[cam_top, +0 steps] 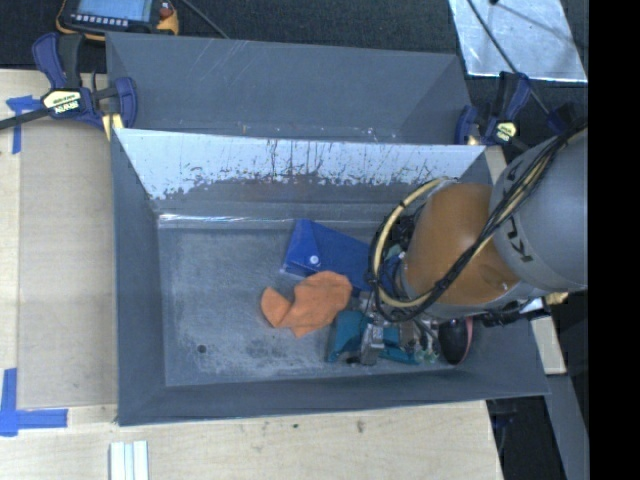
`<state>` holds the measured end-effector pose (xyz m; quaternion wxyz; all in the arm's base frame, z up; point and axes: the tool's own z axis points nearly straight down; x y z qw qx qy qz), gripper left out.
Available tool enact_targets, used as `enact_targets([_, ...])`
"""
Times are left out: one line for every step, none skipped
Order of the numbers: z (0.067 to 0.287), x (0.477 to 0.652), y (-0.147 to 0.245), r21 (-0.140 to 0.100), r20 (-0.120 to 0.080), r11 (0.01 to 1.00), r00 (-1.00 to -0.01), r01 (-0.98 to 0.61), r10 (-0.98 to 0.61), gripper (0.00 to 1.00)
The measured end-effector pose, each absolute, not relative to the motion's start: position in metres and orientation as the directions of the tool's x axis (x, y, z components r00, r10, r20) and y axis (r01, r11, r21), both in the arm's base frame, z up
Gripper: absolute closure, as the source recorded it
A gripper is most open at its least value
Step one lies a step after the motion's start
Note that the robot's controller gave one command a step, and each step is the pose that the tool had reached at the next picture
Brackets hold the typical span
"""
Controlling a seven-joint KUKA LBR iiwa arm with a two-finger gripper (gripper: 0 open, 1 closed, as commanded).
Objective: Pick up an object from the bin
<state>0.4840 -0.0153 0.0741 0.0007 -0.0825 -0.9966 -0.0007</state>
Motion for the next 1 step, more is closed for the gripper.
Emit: enact_targets([0.0948, 0.4817, -0.0149, 0.001, 0.01, 0.987, -0.986, 0.163, 0.163, 1.0])
